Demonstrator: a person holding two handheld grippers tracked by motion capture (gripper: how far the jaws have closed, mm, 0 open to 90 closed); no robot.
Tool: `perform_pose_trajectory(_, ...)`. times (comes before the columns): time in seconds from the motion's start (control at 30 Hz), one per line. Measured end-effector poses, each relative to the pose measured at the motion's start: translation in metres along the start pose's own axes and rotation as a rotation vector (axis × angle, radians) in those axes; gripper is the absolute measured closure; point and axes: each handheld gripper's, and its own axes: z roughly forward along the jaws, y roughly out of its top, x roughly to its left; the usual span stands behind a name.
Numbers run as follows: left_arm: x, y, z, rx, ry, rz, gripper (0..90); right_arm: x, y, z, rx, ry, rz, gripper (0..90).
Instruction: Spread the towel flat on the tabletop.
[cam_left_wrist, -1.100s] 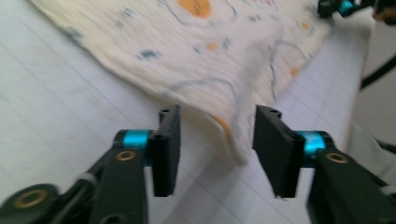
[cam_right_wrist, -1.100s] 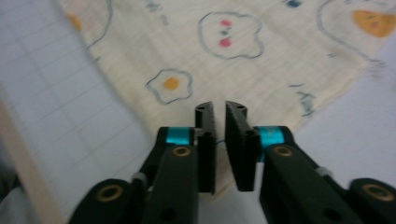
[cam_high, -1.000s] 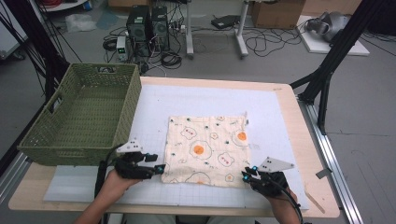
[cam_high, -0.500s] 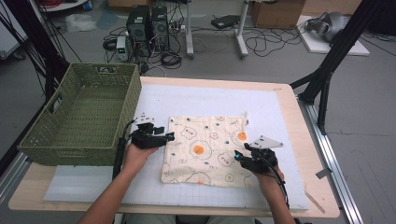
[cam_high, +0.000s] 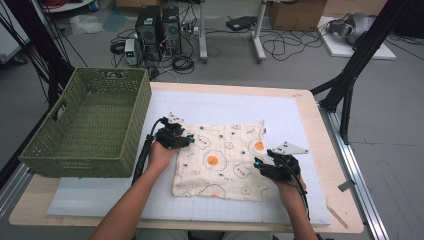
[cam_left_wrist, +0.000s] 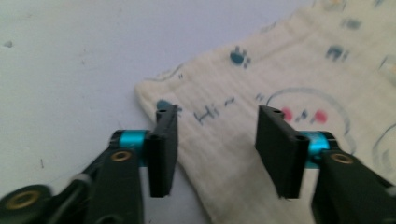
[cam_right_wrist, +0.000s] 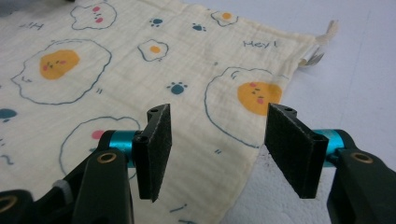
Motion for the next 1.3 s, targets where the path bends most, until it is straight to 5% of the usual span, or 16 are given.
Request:
perform_pose_trajectory(0.1, 0.003, 0.001, -0.003, -0.01, 0.053, 0.022, 84.9, -0.003, 0.001, 0.004, 0.004, -0.012, 0.007, 41.0)
perform_pose_trajectory(0.17, 0.012, 0.0, -0.005, -0.023, 0.115, 0.0, 89.5, -0.004, 0.003, 0.007, 0.015, -0.052, 0.002, 41.9)
perform_pose_trajectory(0.27, 0.024, -0.002, -0.008, -0.041, 0.113, -0.083, 89.5, -0.011, 0.008, 0.017, 0.033, -0.098, 0.004, 44.4)
perform_pose_trajectory(0.33, 0.024, -0.002, -0.01, -0.058, 0.072, -0.103, 88.3, -0.017, 0.013, 0.025, 0.04, -0.11, 0.025, 45.5)
perform_pose_trajectory(0.4, 0.023, -0.001, -0.009, -0.078, 0.003, -0.135, 75.1, -0.022, 0.018, 0.034, 0.056, -0.119, 0.033, 45.3)
perform_pose_trajectory(0.47, 0.02, -0.002, -0.006, -0.066, -0.009, -0.134, 62.0, -0.026, 0.022, 0.043, 0.074, -0.119, 0.047, 44.5)
perform_pose_trajectory(0.57, 0.016, -0.005, 0.0, -0.025, -0.009, -0.11, 54.0, -0.029, 0.025, 0.052, 0.094, -0.135, 0.05, 44.7)
perform_pose_trajectory(0.63, 0.013, -0.004, 0.0, -0.024, 0.017, -0.055, 60.7, -0.032, 0.025, 0.056, 0.099, -0.137, 0.06, 46.6)
perform_pose_trajectory(0.67, 0.011, -0.004, 0.0, -0.026, 0.008, -0.02, 79.1, -0.033, 0.024, 0.058, 0.105, -0.133, 0.062, 49.1)
perform_pose_trajectory(0.73, 0.008, -0.002, 0.002, -0.026, 0.076, 0.017, 87.2, -0.035, 0.022, 0.061, 0.095, -0.087, 0.081, 63.0)
perform_pose_trajectory(0.83, 0.018, -0.003, 0.003, -0.056, 0.124, -0.047, 87.4, -0.03, 0.027, 0.066, 0.094, -0.054, 0.005, 87.5)
perform_pose_trajectory(0.9, 0.022, -0.003, 0.003, -0.065, 0.115, -0.073, 87.4, -0.024, 0.031, 0.07, 0.086, -0.133, -0.061, 88.2)
perform_pose_trajectory(0.97, 0.022, -0.003, 0.0, -0.079, 0.1, -0.07, 85.7, -0.025, 0.033, 0.074, 0.09, -0.18, -0.046, 88.1)
perform_pose_trajectory(1.03, 0.022, -0.002, -0.003, -0.092, 0.078, -0.091, 73.5, -0.026, 0.034, 0.077, 0.097, -0.208, -0.019, 87.1)
perform_pose_trajectory(1.17, 0.024, -0.002, -0.012, -0.082, 0.039, -0.134, 54.0, -0.026, 0.034, 0.067, 0.078, -0.202, 0.002, 72.5)
perform_pose_trajectory(1.3, 0.021, -0.012, -0.019, -0.069, 0.009, -0.15, 53.2, -0.028, 0.034, 0.045, 0.021, -0.166, 0.016, 70.2)
